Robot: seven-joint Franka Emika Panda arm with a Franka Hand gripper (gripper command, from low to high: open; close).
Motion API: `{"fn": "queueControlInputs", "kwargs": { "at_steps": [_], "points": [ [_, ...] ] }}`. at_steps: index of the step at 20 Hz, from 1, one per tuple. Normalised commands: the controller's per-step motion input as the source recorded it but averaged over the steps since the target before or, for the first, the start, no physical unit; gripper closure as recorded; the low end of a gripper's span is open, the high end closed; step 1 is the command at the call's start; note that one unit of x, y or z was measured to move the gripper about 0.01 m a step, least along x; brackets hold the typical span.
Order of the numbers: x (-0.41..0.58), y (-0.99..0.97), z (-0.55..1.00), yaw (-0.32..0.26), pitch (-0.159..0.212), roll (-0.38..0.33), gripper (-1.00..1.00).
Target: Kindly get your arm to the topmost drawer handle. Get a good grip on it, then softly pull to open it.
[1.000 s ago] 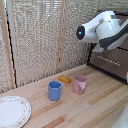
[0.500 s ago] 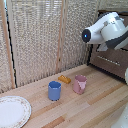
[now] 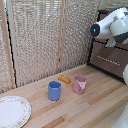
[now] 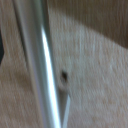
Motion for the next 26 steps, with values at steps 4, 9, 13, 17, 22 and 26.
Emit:
{"fn": "queueControlInputs", "kwargs": {
  "at_steps": [4, 9, 13, 17, 22, 26],
  "points": [
    [0.31, -0.29, 0.0, 0.001, 0.001, -0.003, -1.0],
    [-0.209, -0.33, 0.0, 0.005, 0.0, 0.034, 1.0],
    [-0.317, -0.2, 0.07, 0.0, -0.014, 0.108, 1.0],
    [-0.003, 0.07, 0.0, 0.007, 0.0, 0.0, 1.0],
    [-0.062, 0.64, -0.05, 0.047, 0.0, -0.014, 1.0],
    [0.089, 0.98, -0.01, 0.0, 0.026, 0.001, 1.0]
  ]
}}
